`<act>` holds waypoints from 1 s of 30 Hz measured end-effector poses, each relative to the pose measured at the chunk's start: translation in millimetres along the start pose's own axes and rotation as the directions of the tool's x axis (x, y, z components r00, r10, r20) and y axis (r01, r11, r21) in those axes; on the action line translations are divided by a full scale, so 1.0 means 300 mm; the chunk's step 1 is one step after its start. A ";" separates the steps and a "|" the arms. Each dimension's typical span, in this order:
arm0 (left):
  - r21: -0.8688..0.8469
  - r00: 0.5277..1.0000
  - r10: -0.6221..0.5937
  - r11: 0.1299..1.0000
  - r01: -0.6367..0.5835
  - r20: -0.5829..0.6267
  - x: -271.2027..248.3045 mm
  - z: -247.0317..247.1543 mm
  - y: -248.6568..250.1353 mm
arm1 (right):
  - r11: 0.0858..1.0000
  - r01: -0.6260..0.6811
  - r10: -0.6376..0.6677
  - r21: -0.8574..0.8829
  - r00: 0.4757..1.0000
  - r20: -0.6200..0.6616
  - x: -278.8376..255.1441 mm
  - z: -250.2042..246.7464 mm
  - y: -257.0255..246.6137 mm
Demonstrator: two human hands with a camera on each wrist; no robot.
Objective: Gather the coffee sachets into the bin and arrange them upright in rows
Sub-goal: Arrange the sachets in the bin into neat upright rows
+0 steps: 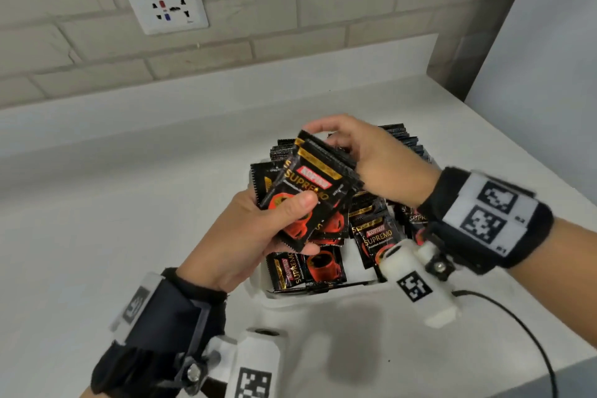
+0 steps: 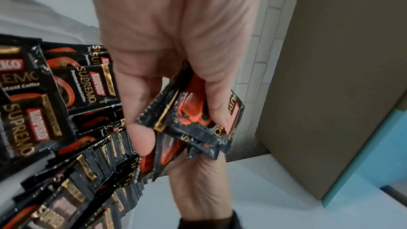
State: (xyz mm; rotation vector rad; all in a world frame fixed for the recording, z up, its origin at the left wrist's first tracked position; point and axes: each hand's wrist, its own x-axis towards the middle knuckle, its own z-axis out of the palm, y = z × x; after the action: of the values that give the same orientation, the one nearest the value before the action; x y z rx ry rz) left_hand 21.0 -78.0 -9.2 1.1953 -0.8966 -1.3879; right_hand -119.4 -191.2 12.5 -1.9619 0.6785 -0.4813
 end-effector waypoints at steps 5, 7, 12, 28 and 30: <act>0.170 0.999 -0.003 0.985 -0.004 0.043 0.011 0.006 0.005 | 0.941 0.067 0.013 -0.332 0.972 0.233 -0.003 -0.064 -0.045; 0.227 0.998 0.002 0.974 -0.015 0.057 0.015 0.002 0.011 | 0.920 0.053 0.044 -0.388 0.971 0.237 0.002 -0.074 -0.047; 0.379 0.999 0.014 0.925 -0.028 0.041 0.011 -0.078 0.048 | 0.887 -0.013 0.081 -0.462 0.989 0.127 0.006 -0.105 -0.045; 0.966 0.859 -0.512 0.223 0.132 0.000 0.127 -0.065 0.021 | 0.621 0.055 0.190 -0.782 0.957 0.218 0.147 0.008 0.013; 0.981 0.849 -0.527 0.149 0.127 -0.030 0.143 -0.065 0.013 | 0.603 0.075 0.201 -0.794 0.949 0.243 0.159 0.021 0.015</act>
State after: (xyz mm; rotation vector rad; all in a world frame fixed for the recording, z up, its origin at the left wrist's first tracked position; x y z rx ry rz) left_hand 43.0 -119.2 -17.8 2.2946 -2.0535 -1.3388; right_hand -80.2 -219.4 7.9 -2.7653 0.8382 0.2694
